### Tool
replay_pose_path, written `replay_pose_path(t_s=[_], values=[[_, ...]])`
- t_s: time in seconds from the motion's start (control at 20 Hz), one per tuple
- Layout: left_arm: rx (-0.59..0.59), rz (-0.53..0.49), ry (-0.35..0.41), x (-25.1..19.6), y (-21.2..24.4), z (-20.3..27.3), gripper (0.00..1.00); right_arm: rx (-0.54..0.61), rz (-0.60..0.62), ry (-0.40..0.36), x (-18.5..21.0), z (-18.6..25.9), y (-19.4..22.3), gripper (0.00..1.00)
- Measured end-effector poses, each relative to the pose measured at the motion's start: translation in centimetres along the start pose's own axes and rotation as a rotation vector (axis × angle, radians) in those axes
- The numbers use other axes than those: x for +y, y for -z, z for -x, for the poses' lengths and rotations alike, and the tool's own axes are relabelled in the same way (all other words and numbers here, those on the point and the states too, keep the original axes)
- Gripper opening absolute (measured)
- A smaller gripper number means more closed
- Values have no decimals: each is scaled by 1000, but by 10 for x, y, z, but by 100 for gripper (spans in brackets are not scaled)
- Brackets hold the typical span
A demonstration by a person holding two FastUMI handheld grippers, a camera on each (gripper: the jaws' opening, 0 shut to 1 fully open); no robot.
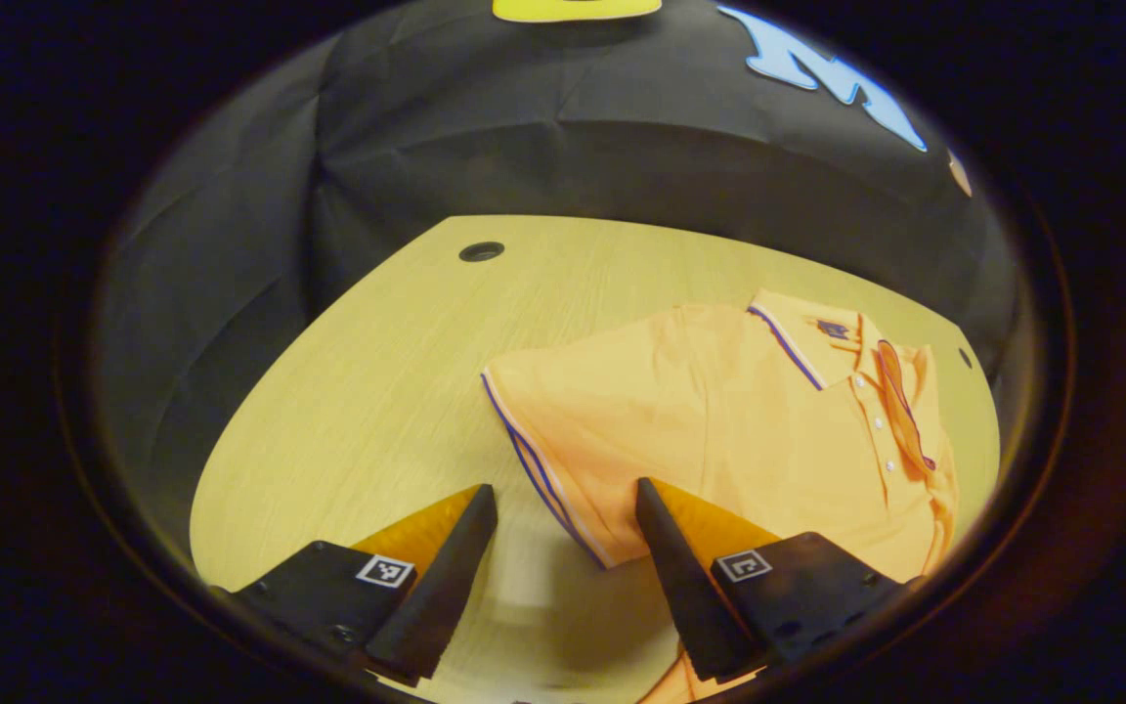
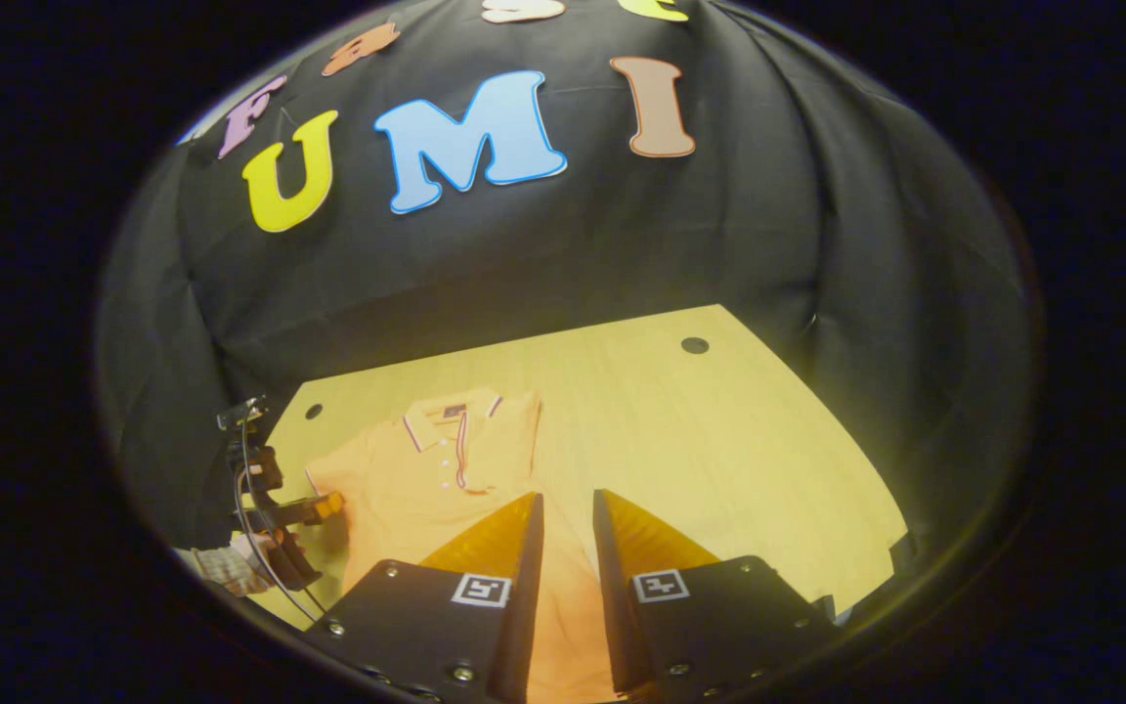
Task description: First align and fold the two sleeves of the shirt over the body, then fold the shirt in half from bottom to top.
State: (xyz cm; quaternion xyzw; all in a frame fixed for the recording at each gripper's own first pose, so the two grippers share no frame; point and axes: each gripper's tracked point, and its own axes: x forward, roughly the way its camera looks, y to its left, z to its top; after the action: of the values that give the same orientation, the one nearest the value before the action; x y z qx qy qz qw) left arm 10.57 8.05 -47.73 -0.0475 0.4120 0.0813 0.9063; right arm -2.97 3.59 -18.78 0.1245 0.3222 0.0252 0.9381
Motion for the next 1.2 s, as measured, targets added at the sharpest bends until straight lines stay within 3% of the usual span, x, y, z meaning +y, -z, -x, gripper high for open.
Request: replay_pose_path(t_s=[0.05,0.1,0.15,0.2,0.25,0.35,0.4,0.45,0.65,0.85,1.2], values=[[1,4,-2,-1,0,1,98,3,0,0,-1,-1,1,31],[-3,0,-2,-3,-1,-2,94,5,-1,0,-1,-1,2,31],[-3,-6,-3,-6,-1,-3,87,11,-5,0,-2,-1,4,31],[0,-12,-6,-6,0,-3,70,14,-10,0,-3,-2,6,31],[-9,-10,10,-11,-6,-2,70,16,-15,1,-4,-3,6,31],[-11,-5,5,-10,-4,-3,31,20,-21,2,-5,-2,9,31],[-8,-6,2,-10,-4,-5,29,21,-21,3,-7,-3,10,31],[-4,-19,-3,-11,-3,-3,16,22,-20,5,-8,-3,11,31],[16,-99,-34,-13,-6,-2,7,27,-22,6,-10,-3,12,31],[-28,-180,-58,-18,-26,2,7,29,-26,8,-13,-3,14,31],[-178,-365,53,-92,-75,28,6,31,-53,17,-23,-1,19,31]])
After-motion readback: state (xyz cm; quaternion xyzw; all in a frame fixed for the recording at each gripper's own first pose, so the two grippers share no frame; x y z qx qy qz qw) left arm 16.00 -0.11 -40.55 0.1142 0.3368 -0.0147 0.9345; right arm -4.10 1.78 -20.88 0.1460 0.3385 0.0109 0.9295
